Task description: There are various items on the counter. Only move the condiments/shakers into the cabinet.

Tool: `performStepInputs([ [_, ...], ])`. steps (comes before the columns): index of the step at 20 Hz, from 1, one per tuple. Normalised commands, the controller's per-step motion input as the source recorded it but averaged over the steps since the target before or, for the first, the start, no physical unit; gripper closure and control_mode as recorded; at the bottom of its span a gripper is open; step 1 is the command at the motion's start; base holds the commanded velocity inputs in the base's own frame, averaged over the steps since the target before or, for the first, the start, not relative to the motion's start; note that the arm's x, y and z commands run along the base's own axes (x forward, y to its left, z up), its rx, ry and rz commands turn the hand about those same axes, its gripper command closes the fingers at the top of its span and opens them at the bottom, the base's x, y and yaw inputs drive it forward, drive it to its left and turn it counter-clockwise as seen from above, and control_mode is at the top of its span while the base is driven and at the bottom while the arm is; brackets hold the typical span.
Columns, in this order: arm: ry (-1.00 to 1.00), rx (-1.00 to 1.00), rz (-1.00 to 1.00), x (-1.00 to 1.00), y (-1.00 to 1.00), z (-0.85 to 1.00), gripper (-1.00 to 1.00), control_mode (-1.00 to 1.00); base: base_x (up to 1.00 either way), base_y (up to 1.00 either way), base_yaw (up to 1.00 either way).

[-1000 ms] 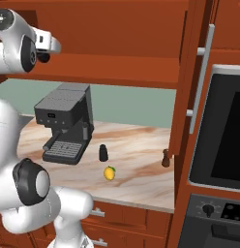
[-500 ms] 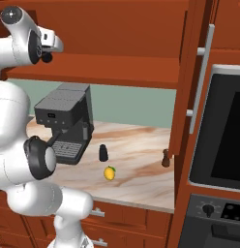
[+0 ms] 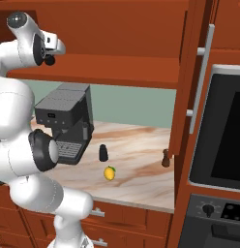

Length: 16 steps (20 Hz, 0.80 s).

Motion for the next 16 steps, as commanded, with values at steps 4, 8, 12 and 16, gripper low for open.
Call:
performStepInputs([
  [4, 0.0, 0.0, 0.0, 0.11, 0.0, 0.0, 1.0, -1.0, 0.0, 0.0, 0.0],
  [8, 0.04, -0.01, 0.0, 0.03, 0.02, 0.0, 1.0, -1.0, 0.0, 0.0, 0.0],
  [12, 0.08, -0.02, 0.0, 0.0, 0.01, -0.04, 1.0, -1.0, 0.0, 0.0, 0.0],
  [16, 0.11, -0.04, 0.0, 0.2, 0.13, -0.19, 1.0, -1.0, 0.0, 0.0, 0.0],
])
